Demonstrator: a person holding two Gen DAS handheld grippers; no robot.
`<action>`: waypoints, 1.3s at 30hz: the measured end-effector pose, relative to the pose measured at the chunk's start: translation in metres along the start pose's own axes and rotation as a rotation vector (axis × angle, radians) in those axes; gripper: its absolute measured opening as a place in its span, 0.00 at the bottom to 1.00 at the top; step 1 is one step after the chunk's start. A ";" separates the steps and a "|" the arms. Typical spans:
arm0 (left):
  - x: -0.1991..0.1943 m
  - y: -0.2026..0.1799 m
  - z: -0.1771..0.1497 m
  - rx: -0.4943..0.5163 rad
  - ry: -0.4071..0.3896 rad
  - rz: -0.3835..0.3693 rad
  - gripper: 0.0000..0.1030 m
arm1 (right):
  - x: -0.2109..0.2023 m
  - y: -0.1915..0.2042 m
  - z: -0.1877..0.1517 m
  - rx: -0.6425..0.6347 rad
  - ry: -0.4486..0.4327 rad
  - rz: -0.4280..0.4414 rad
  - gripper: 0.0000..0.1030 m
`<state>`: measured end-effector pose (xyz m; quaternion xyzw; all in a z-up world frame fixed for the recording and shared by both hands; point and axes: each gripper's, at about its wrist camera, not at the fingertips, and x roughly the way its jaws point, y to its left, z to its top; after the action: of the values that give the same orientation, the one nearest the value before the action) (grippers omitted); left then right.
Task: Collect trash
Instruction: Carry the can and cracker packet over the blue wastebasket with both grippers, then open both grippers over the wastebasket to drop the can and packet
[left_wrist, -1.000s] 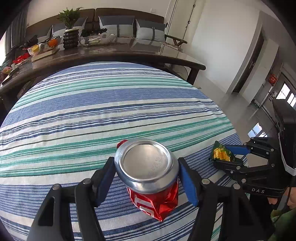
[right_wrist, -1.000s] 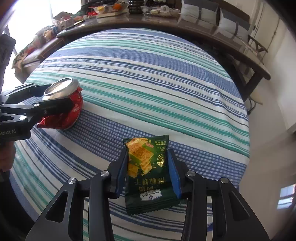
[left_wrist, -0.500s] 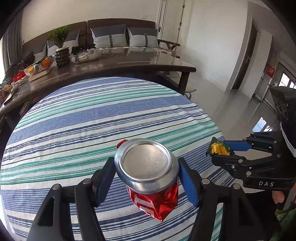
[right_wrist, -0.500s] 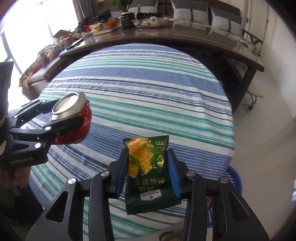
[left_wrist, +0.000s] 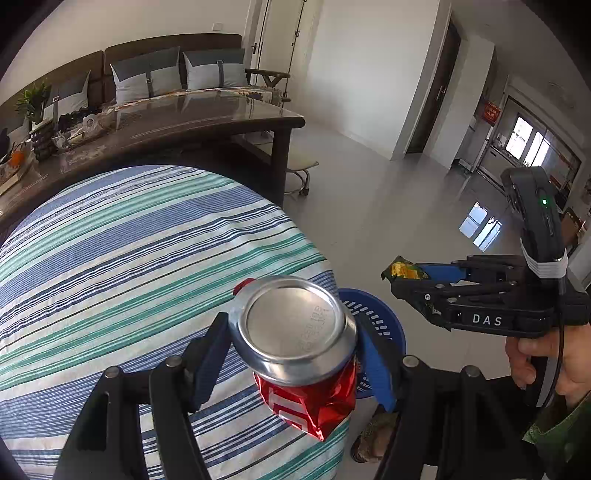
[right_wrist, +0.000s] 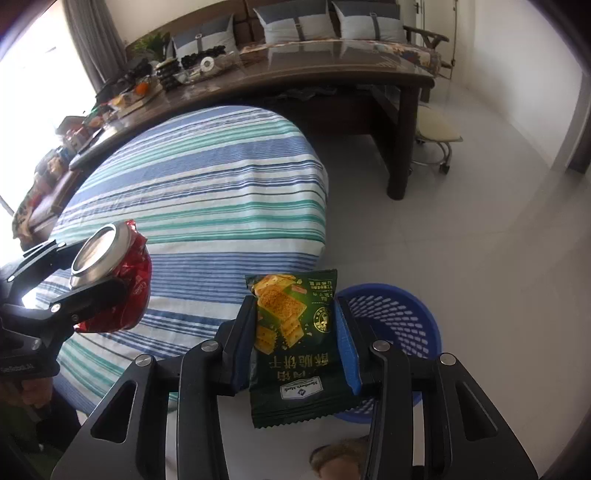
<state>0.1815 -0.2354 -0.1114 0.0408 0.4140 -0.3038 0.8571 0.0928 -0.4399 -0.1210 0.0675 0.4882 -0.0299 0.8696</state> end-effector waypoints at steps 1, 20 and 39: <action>0.007 -0.013 0.002 0.013 0.009 -0.018 0.66 | -0.001 -0.015 -0.004 0.033 0.000 -0.010 0.41; 0.186 -0.124 -0.007 0.092 0.200 -0.141 0.67 | 0.068 -0.192 -0.067 0.540 0.074 0.100 0.47; 0.093 -0.139 0.001 0.061 0.089 -0.108 0.97 | -0.031 -0.189 -0.102 0.556 -0.062 -0.051 1.00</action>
<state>0.1489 -0.3936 -0.1538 0.0579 0.4440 -0.3598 0.8185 -0.0318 -0.6125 -0.1638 0.2901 0.4361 -0.1864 0.8312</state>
